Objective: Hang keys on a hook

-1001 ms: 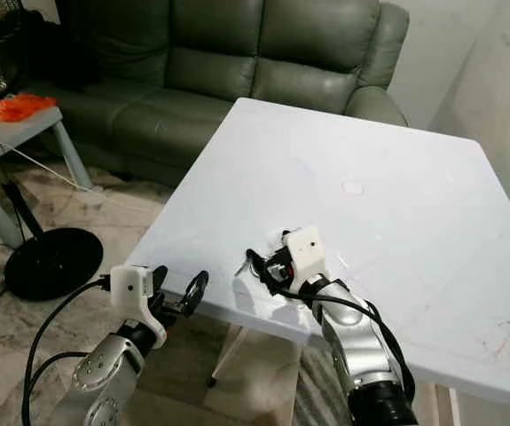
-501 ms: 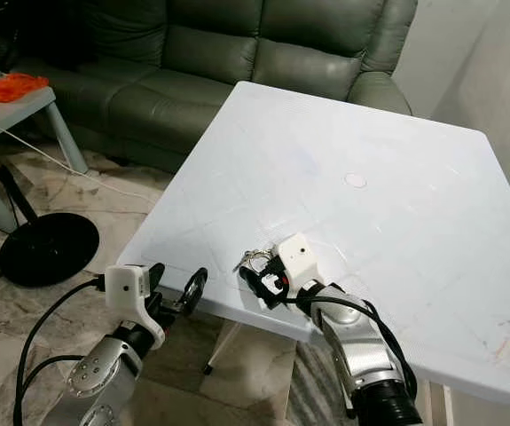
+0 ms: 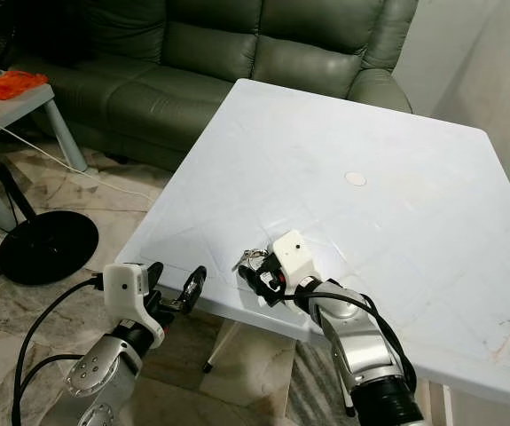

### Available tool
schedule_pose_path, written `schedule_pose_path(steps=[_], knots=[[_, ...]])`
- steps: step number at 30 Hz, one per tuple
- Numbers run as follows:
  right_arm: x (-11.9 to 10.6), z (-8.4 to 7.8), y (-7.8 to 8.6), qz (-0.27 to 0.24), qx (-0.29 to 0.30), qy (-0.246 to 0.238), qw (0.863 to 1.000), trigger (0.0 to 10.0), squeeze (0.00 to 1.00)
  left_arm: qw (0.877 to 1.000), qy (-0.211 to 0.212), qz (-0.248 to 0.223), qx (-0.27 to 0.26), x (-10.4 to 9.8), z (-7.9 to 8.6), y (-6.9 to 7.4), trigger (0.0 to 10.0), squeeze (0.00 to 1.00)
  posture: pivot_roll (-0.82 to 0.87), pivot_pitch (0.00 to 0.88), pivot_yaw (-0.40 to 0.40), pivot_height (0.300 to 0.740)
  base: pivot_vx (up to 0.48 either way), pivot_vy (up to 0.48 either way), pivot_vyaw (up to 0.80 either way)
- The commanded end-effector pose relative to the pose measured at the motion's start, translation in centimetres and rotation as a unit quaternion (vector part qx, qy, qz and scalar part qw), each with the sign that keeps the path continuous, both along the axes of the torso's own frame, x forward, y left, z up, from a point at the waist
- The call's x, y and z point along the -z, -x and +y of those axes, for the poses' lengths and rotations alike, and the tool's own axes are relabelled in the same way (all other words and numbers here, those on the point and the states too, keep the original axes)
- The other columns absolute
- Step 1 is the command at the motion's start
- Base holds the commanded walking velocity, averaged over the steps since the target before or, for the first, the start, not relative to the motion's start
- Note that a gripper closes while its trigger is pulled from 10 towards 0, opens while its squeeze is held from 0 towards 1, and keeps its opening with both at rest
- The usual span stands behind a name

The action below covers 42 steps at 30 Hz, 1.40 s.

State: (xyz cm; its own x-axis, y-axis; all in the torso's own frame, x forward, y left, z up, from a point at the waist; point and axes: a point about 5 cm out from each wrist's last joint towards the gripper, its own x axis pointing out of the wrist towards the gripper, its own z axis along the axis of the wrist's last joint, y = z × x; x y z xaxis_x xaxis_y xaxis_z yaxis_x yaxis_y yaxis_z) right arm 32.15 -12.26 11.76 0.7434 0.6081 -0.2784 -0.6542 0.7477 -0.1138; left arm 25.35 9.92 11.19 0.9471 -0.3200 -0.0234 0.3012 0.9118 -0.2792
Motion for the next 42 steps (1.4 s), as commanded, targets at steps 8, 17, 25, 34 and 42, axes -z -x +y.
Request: schedule_pose_path(steps=[8, 17, 25, 34, 42], knots=[[1.3, -0.6, 0.7, 0.054, -0.01, 0.006, 0.998, 0.0, 0.0, 0.999, 0.014, 0.034, -0.002, 0.9, -0.6, 0.2, 10.0, 0.0, 0.08, 0.177, -0.12, 0.74, 0.0, 0.0, 0.0], [1.2, -0.8, 0.6, 0.053, -0.002, 0.006, 0.999, 0.0, 0.0, 0.999, 0.017, 0.035, -0.003, 0.9, -0.6, 0.2, 10.0, 0.0, 0.08, 0.177, -0.119, 0.74, 0.0, 0.0, 0.0], [0.7, -0.8, 0.2, 0.045, 0.011, -0.012, 0.999, 0.0, 0.0, 0.999, 0.018, 0.033, -0.003, 0.8, -0.6, 0.1, 10.0, 0.0, 0.08, 0.178, -0.118, 0.74, 0.0, 0.0, 0.0], [-0.2, -0.9, -0.3, 0.026, 0.03, -0.058, 0.998, 0.0, 0.0, 0.999, 0.019, 0.033, -0.003, 0.8, -0.7, 0.0, 10.0, 0.0, 0.08, 0.17, -0.12, 0.74, 0.0, 0.0, 0.0], [-0.6, -1.3, -0.6, 0.022, 0.039, -0.069, 0.997, 0.0, 0.0, 0.999, 0.02, 0.032, -0.002, 0.8, -0.8, 0.0, 10.0, 0.0, 0.09, 0.16, -0.12, 0.74, 0.0, 0.0, 0.0]])
